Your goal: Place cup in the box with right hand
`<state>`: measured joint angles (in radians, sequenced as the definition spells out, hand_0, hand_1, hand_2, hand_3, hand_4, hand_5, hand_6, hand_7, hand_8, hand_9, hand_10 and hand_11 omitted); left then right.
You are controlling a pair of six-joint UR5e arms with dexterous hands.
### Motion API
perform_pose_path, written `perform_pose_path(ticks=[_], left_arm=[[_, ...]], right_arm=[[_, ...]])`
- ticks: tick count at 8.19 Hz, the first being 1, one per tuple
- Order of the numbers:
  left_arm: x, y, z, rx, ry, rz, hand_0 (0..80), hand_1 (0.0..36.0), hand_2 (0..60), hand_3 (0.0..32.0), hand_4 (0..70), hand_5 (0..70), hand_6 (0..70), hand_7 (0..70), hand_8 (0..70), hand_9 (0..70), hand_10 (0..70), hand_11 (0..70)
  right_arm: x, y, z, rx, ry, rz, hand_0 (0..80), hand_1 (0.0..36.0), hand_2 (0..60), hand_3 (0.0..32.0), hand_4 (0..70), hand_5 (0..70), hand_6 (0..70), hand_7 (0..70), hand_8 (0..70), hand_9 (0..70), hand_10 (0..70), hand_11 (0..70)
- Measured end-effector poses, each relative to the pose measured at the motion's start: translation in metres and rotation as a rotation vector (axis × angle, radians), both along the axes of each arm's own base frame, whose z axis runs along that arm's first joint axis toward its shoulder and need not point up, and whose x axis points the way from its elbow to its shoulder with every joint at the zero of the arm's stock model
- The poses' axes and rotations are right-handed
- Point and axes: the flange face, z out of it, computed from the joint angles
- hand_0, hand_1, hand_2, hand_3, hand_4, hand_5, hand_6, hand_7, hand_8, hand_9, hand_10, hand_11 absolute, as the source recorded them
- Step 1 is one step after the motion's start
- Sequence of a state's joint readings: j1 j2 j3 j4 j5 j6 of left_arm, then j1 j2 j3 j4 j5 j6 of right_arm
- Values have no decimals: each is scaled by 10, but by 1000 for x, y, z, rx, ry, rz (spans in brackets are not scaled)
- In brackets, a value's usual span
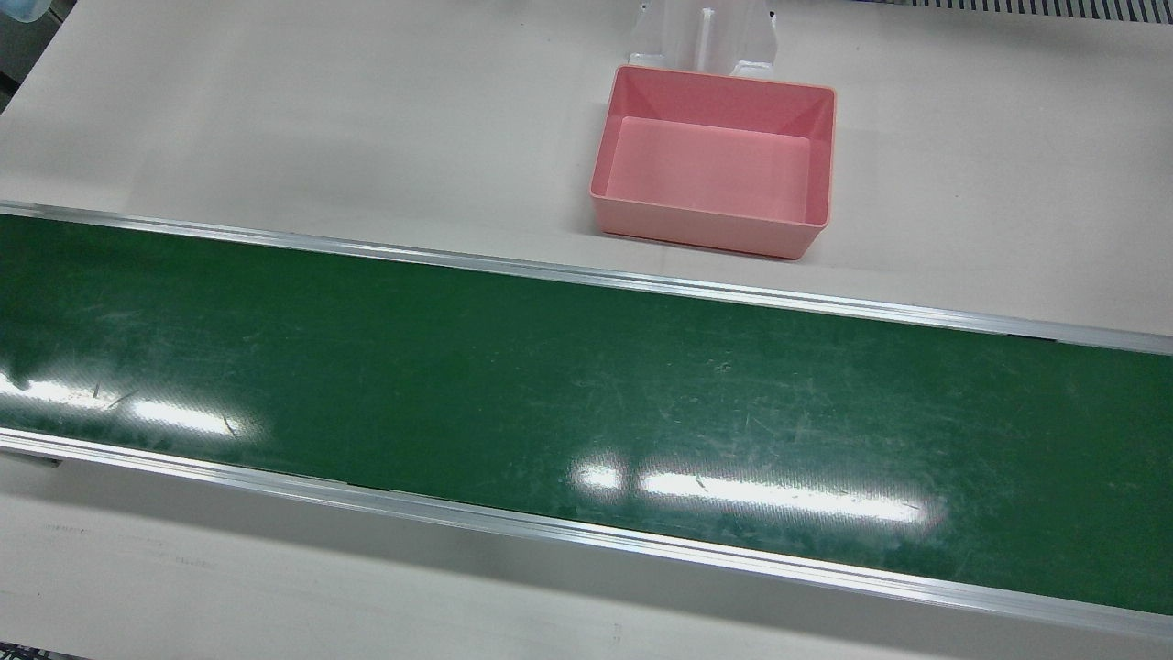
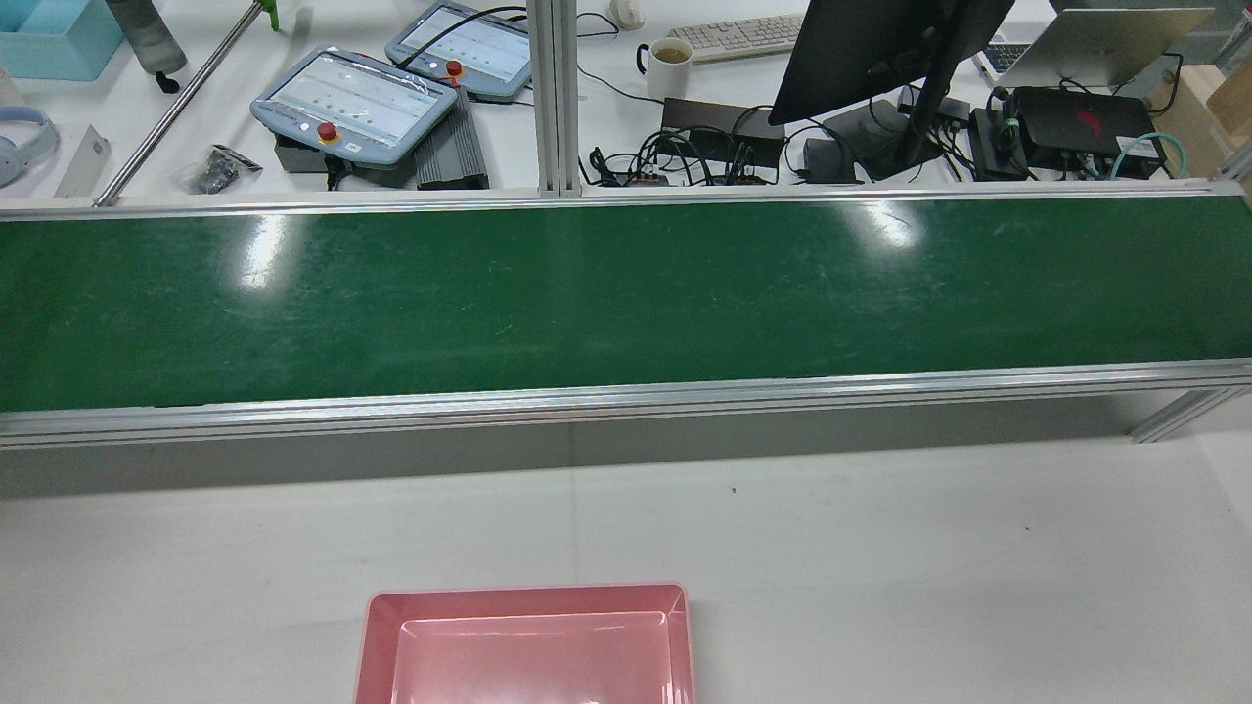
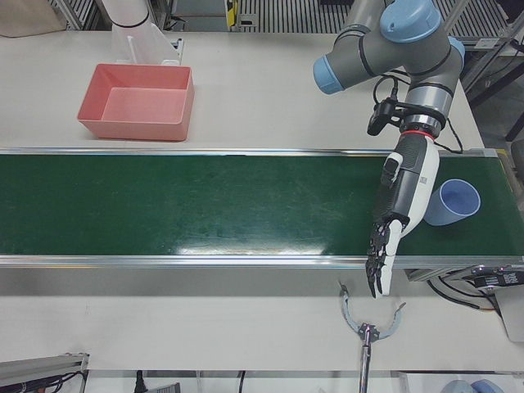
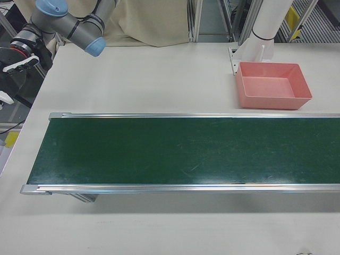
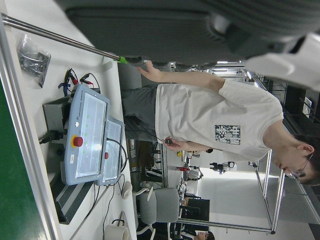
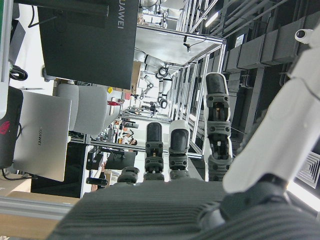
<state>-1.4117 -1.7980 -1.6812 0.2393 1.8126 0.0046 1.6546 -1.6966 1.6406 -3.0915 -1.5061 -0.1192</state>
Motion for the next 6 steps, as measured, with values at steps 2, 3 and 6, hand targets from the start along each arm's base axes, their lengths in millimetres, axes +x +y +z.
perform_pose_path(ticks=[2, 3, 6], left_arm=[[0, 0, 0, 0, 0, 0, 0, 0, 0, 0, 0, 0, 0, 0, 0, 0, 0, 0], [0, 0, 0, 0, 0, 0, 0, 0, 0, 0, 0, 0, 0, 0, 0, 0, 0, 0], [0, 0, 0, 1, 0, 1, 0, 0, 0, 0, 0, 0, 0, 0, 0, 0, 0, 0]], right_arm=[[0, 3, 2, -2, -1, -1, 487, 0, 0, 0, 578, 18, 165, 700, 144, 325, 43, 61], [-2, 3, 2, -1, -1, -3, 487, 0, 0, 0, 578, 18, 165, 700, 146, 327, 44, 63], [-6, -1, 0, 6, 2, -13, 490, 0, 0, 0, 574, 19, 166, 700, 147, 328, 41, 59]])
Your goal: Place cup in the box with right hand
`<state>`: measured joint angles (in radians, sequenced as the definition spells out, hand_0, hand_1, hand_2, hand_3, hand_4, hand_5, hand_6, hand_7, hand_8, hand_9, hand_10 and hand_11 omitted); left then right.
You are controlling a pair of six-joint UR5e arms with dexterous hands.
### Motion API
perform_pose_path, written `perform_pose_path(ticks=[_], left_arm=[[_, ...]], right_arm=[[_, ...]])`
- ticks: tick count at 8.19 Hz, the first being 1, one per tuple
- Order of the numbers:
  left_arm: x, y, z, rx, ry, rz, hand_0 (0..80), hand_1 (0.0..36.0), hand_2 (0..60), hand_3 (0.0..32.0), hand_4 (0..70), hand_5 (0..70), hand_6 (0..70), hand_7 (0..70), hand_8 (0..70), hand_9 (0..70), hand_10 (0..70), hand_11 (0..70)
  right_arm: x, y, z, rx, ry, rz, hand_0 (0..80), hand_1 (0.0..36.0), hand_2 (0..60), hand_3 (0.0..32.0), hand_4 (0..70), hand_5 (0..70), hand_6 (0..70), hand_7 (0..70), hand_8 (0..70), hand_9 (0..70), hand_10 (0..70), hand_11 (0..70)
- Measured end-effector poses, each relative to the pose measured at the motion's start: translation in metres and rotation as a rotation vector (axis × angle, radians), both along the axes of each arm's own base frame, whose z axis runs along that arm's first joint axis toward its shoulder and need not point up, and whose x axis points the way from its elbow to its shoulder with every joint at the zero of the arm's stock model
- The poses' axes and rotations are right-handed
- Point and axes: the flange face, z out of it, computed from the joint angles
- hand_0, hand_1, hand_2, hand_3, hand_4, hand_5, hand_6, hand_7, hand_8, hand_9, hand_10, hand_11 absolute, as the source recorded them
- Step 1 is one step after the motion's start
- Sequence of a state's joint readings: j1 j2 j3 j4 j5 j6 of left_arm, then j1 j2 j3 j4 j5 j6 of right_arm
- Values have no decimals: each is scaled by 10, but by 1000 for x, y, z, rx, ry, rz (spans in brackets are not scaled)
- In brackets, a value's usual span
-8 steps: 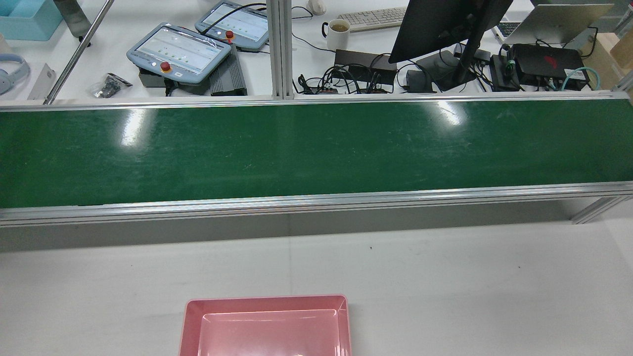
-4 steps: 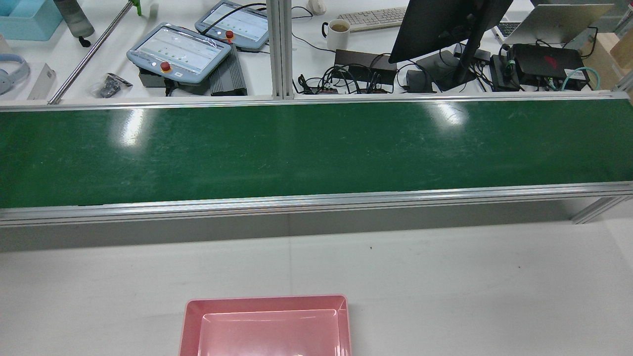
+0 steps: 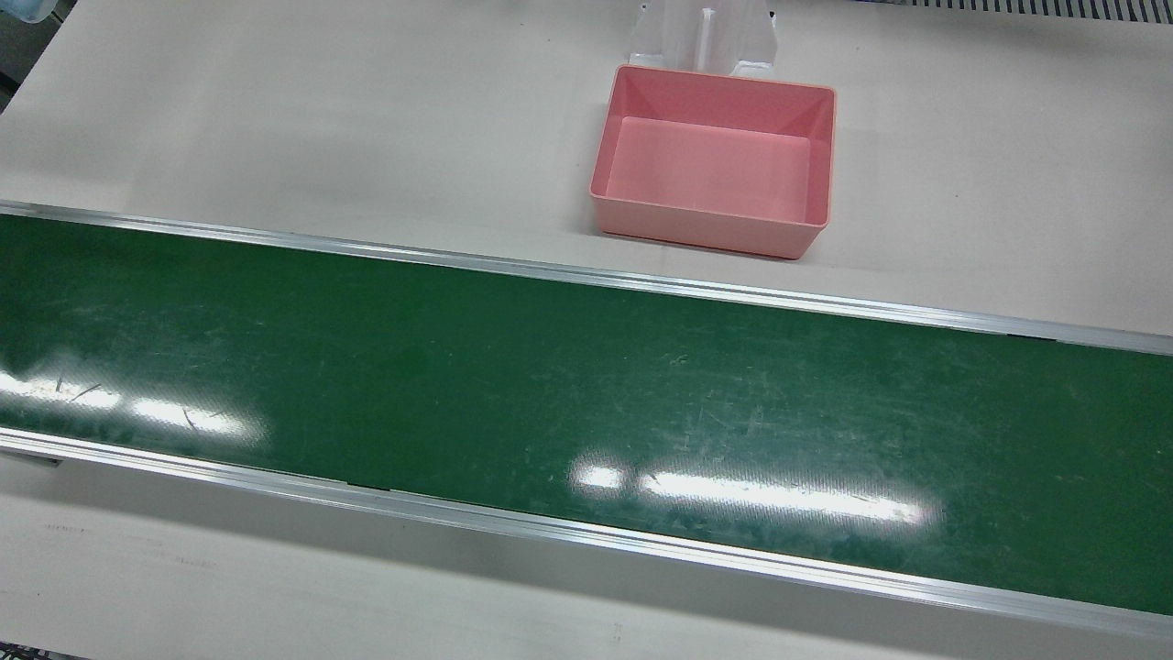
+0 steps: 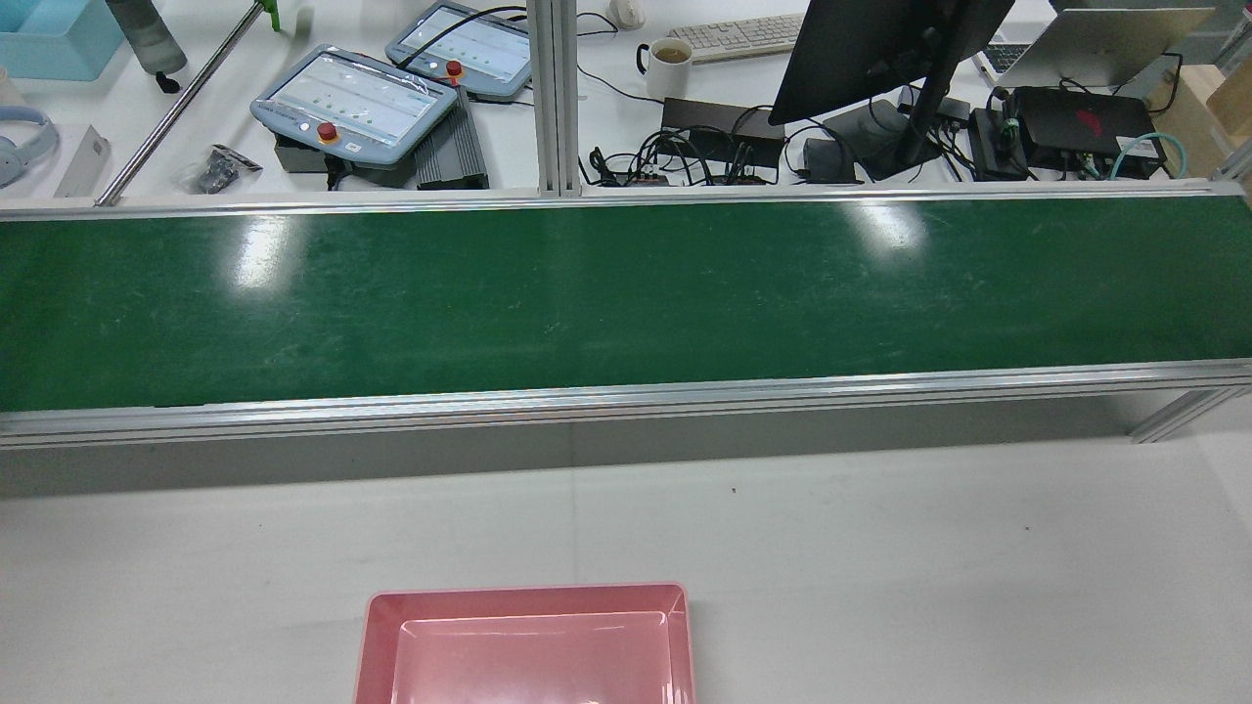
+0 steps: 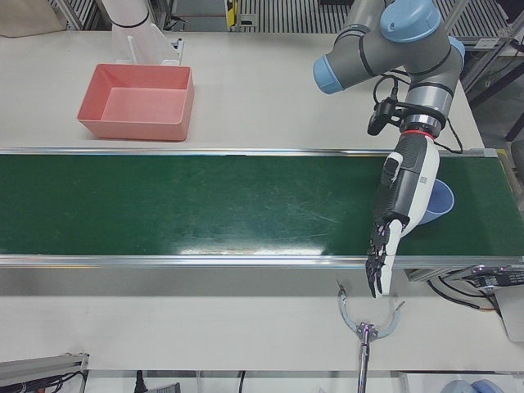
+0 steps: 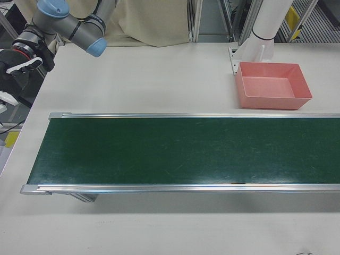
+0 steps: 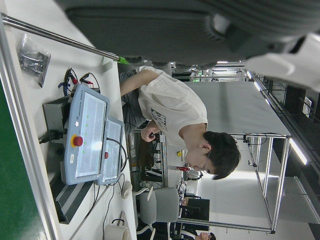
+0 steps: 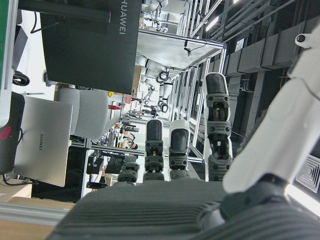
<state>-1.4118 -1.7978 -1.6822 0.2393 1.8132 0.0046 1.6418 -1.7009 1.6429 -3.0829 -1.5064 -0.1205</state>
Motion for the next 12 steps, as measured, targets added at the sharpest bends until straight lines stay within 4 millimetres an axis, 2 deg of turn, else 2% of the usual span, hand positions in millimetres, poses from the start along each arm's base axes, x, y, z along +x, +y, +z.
perform_pose_path(ticks=[6, 12], left_arm=[[0, 0, 0, 0, 0, 1, 0, 0, 0, 0, 0, 0, 0, 0, 0, 0, 0, 0], [0, 0, 0, 0, 0, 0, 0, 0, 0, 0, 0, 0, 0, 0, 0, 0, 0, 0]], right_arm=[[1, -2, -5, 9, -3, 1, 490, 0, 0, 0, 573, 18, 162, 700, 137, 312, 27, 39], [2, 3, 0, -5, -7, 6, 490, 0, 0, 0, 568, 20, 162, 700, 142, 316, 35, 50]])
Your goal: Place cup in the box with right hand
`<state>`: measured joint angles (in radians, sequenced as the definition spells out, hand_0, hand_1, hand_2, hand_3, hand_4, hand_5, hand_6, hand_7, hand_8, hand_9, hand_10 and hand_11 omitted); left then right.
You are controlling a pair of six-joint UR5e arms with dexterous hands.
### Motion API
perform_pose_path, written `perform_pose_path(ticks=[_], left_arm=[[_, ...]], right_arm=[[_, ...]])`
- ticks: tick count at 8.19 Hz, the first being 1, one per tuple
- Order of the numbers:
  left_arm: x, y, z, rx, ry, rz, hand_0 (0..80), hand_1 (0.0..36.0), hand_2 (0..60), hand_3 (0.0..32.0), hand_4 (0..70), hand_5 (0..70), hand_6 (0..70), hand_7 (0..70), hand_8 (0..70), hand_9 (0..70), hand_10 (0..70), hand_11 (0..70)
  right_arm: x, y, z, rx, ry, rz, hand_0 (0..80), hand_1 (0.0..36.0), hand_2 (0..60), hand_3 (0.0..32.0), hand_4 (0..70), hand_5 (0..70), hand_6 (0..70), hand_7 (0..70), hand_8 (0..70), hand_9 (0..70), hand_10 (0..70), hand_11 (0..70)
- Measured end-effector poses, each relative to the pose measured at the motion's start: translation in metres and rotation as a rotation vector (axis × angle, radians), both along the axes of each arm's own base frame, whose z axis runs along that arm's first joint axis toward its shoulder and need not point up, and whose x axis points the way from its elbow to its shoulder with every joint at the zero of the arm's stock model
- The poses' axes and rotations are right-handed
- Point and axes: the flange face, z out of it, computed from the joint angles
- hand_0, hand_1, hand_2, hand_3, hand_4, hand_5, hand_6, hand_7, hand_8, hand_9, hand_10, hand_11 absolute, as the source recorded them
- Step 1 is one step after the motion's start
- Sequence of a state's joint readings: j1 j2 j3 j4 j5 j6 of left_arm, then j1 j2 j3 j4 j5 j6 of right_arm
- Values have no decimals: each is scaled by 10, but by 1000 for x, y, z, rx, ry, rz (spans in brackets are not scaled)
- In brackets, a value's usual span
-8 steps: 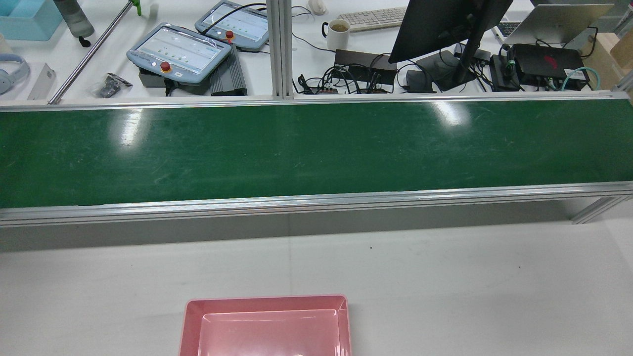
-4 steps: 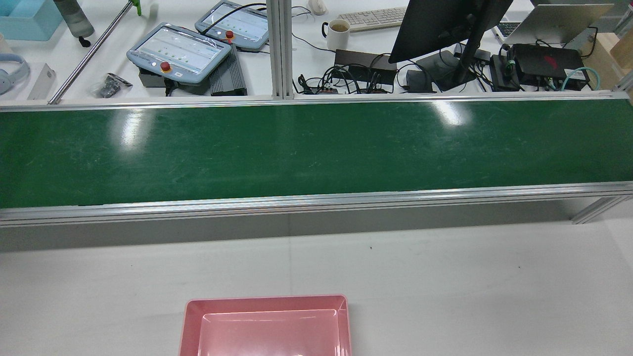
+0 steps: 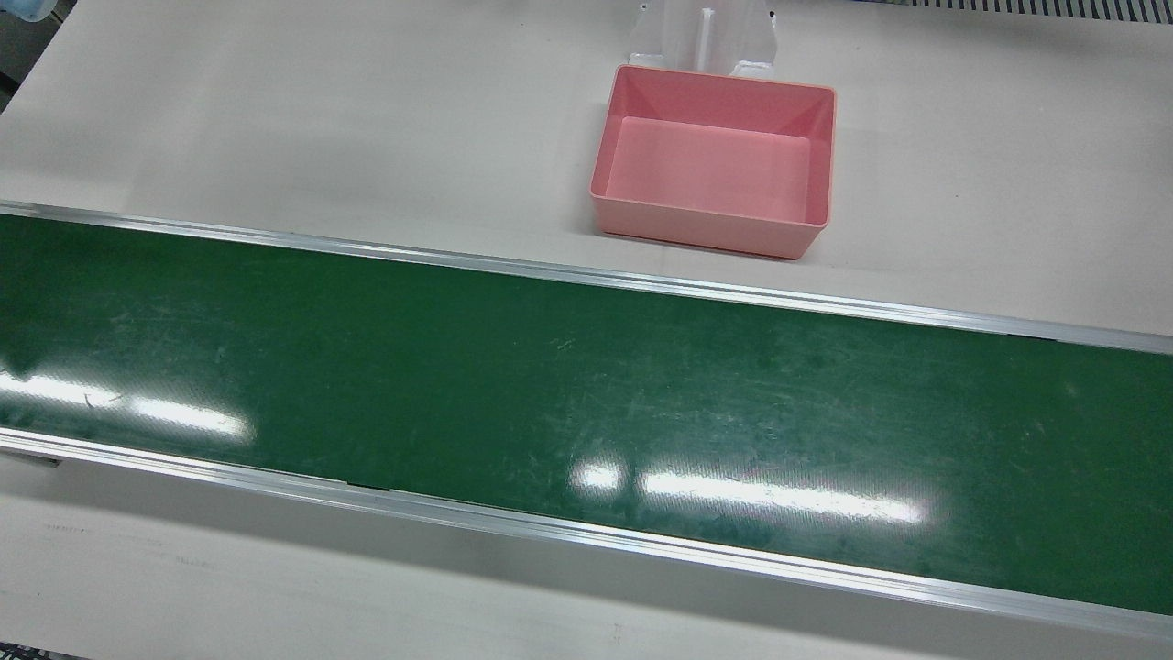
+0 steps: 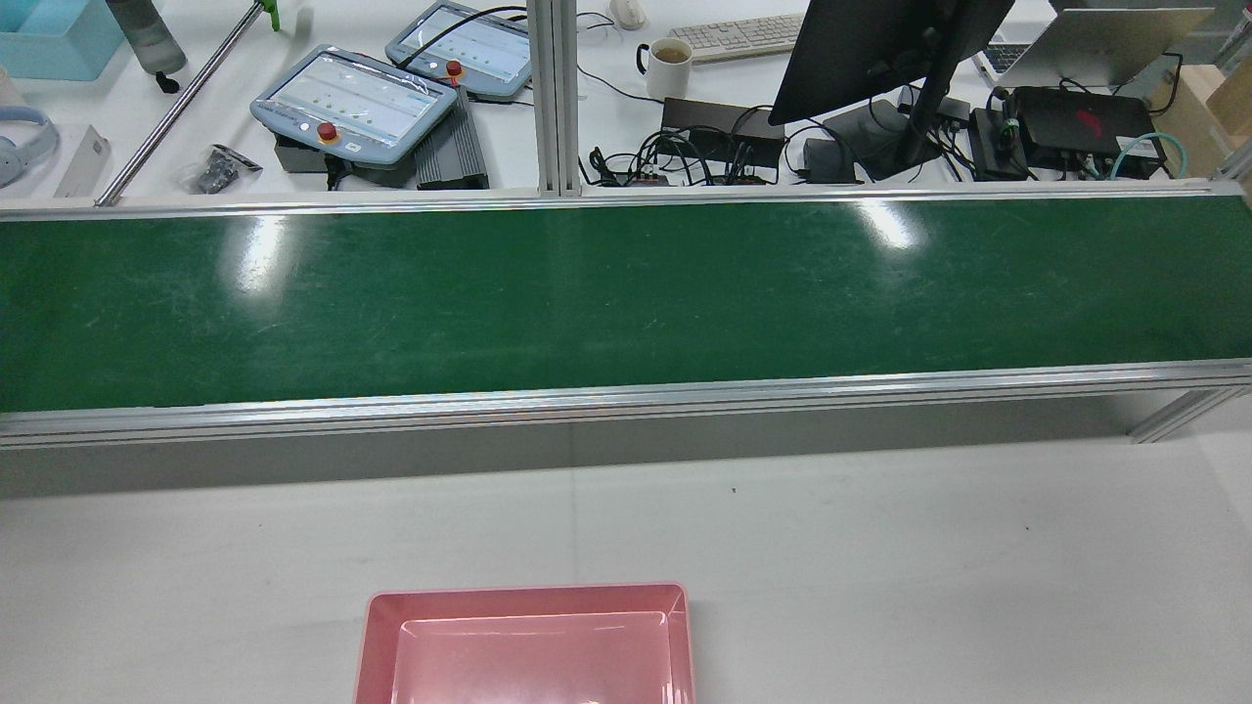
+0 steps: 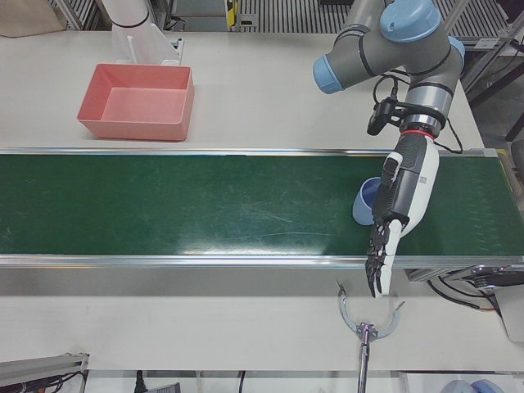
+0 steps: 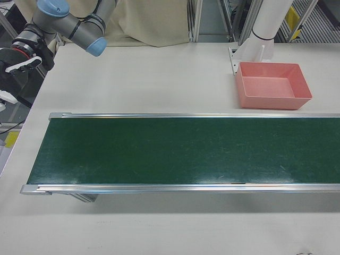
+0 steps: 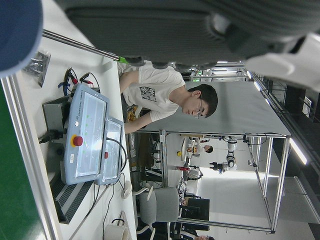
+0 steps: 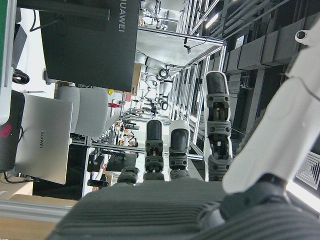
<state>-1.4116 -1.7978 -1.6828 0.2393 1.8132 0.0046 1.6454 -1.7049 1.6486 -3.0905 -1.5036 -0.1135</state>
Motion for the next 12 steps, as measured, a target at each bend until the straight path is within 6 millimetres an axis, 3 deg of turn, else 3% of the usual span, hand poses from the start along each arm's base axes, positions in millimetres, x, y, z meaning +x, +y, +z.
perform_pose_path(ticks=[12], left_arm=[[0, 0, 0, 0, 0, 0, 0, 0, 0, 0, 0, 0, 0, 0, 0, 0, 0, 0]], right_arm=[[1, 0, -1, 3, -4, 1, 494, 0, 0, 0, 572, 21, 163, 700, 142, 317, 35, 51]])
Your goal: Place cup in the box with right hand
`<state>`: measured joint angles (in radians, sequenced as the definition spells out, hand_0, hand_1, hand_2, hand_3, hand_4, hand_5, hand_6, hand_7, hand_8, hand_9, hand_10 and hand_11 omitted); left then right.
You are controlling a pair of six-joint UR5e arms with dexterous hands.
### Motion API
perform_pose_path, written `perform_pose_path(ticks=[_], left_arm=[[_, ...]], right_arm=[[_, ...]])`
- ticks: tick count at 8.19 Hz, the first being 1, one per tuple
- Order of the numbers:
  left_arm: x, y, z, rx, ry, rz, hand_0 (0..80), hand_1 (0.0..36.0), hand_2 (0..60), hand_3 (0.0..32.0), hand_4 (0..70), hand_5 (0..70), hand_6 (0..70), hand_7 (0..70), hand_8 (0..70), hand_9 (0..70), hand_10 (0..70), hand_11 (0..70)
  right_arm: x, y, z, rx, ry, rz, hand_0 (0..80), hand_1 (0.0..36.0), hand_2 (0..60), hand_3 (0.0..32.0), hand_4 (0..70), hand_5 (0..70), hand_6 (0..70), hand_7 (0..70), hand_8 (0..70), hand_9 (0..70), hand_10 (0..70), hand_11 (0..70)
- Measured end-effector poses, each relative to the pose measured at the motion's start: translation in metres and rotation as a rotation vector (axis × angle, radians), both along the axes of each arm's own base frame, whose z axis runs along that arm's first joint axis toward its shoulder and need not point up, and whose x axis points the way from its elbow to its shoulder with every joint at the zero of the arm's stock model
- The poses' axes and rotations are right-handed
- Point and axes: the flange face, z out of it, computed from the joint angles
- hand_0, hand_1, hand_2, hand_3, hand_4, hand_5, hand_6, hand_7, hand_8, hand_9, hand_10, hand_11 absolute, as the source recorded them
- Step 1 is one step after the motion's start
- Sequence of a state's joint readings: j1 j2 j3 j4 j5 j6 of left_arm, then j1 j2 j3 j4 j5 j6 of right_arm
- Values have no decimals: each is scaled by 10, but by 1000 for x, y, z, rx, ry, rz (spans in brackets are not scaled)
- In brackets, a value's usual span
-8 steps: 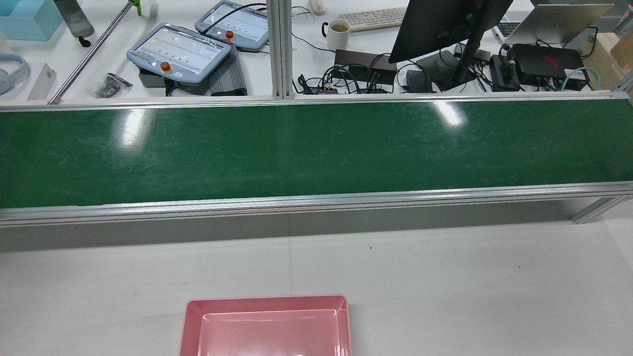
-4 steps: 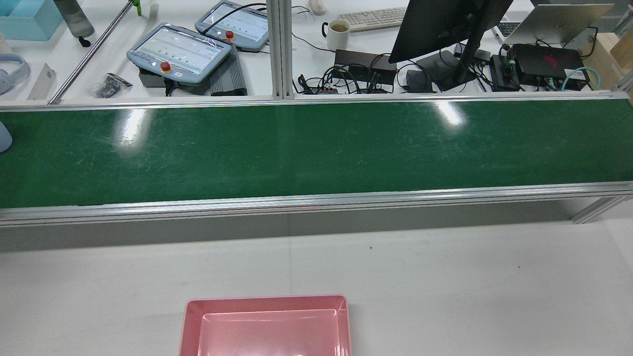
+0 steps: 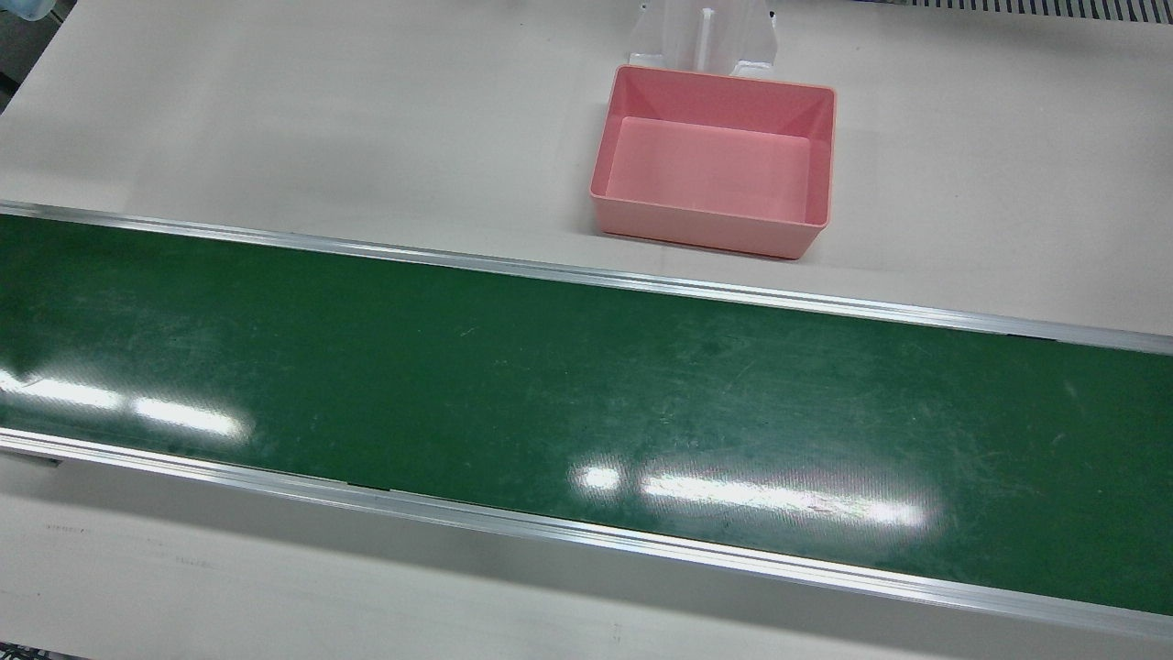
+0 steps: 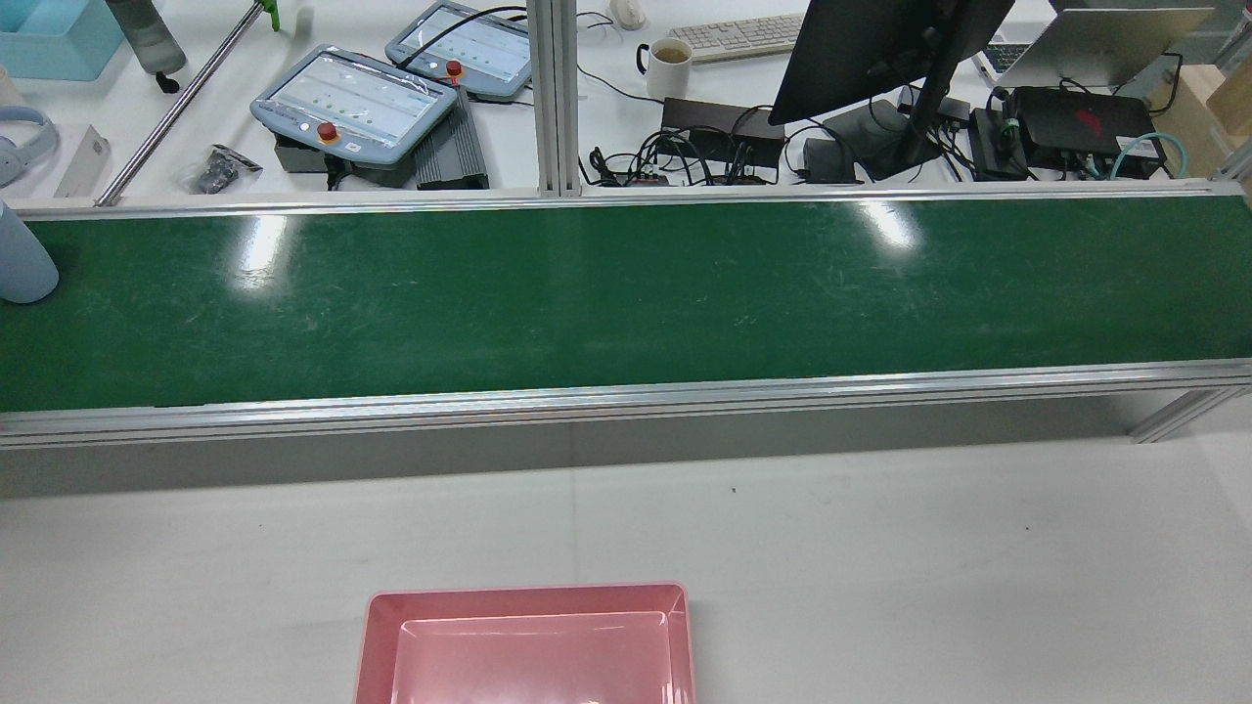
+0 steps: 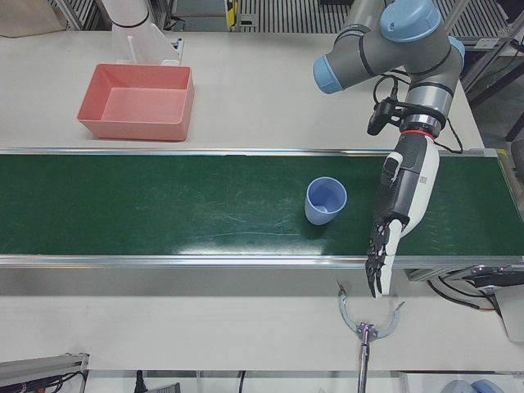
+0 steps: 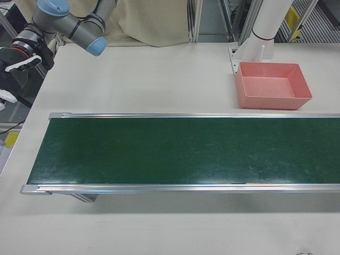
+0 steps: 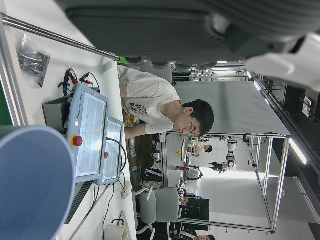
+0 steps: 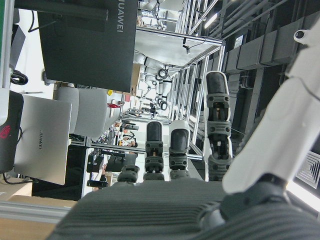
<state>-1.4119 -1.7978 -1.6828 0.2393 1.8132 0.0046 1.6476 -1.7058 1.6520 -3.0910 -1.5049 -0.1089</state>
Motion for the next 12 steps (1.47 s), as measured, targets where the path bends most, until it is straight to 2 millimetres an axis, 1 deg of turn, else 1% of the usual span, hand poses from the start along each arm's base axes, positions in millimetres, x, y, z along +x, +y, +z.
perform_pose_path(ticks=[6, 9, 12], left_arm=[[0, 0, 0, 0, 0, 0, 0, 0, 0, 0, 0, 0, 0, 0, 0, 0, 0, 0], [0, 0, 0, 0, 0, 0, 0, 0, 0, 0, 0, 0, 0, 0, 0, 0, 0, 0], [0, 0, 0, 0, 0, 0, 0, 0, 0, 0, 0, 0, 0, 0, 0, 0, 0, 0]], right_arm=[[0, 0, -1, 1, 1, 0, 495, 0, 0, 0, 584, 21, 165, 700, 144, 321, 37, 54], [0, 0, -1, 2, 0, -1, 495, 0, 0, 0, 573, 22, 163, 700, 142, 317, 35, 52], [1, -1, -5, 11, 0, 0, 495, 0, 0, 0, 582, 21, 165, 700, 143, 319, 33, 48]])
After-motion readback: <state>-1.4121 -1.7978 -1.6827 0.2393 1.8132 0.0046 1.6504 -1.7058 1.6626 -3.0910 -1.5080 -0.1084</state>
